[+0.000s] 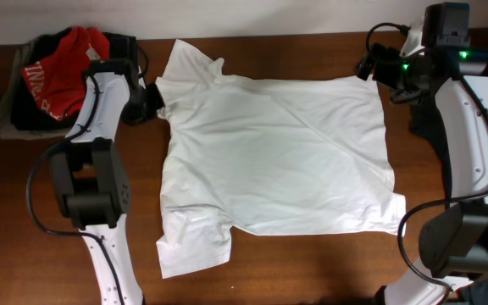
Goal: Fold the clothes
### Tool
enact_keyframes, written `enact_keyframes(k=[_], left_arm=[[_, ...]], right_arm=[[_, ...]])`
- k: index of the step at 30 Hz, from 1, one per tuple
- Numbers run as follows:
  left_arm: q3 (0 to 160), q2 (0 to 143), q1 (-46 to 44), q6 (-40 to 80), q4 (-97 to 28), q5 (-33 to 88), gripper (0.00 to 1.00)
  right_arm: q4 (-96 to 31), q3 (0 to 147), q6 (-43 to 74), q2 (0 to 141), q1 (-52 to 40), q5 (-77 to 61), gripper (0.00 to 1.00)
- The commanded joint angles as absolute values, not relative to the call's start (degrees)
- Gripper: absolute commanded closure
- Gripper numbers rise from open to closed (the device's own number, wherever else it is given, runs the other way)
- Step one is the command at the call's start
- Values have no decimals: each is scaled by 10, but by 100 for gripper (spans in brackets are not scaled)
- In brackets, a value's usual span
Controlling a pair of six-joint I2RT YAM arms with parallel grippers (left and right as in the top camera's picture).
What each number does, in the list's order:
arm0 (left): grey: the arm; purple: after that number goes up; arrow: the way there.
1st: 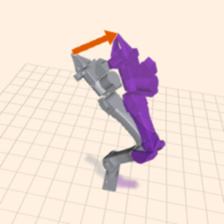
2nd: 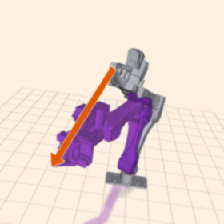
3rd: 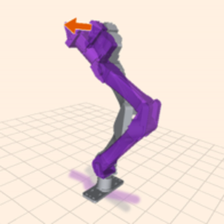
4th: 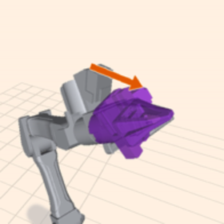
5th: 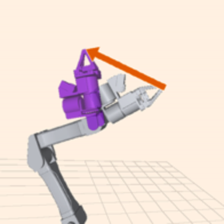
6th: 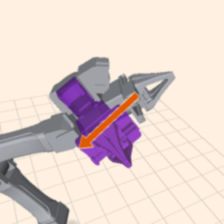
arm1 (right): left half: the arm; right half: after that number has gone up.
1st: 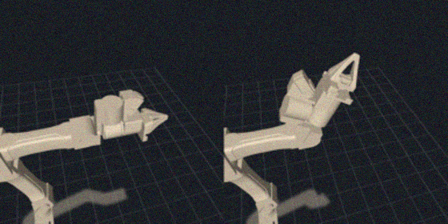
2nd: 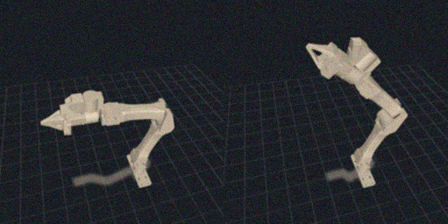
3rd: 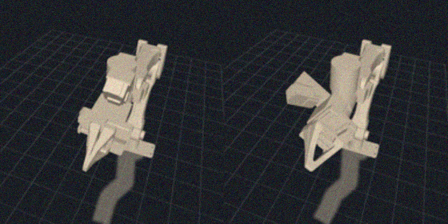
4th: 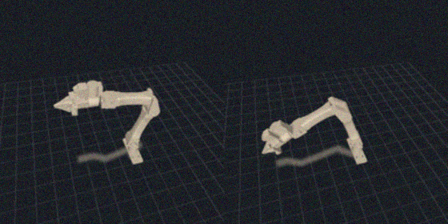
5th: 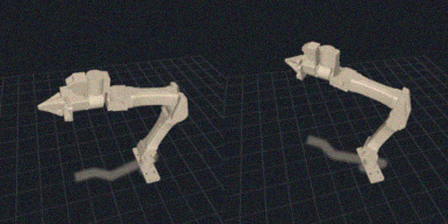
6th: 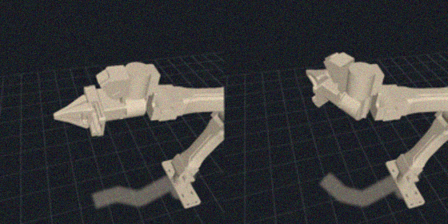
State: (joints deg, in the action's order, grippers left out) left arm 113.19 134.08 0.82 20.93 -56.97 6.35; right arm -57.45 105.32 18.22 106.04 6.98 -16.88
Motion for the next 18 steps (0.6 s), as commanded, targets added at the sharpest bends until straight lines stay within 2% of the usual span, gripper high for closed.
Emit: enact_keyframes(k=[1, 18], left_arm=[[1132, 1361, 8, 218, -562, 97, 99], [1132, 1395, -5, 230, -496, 133, 99]], right_arm=[[-575, 1051, 185, 1062, 72, -174, 2], [-575, 1051, 185, 1062, 72, -174, 1]])
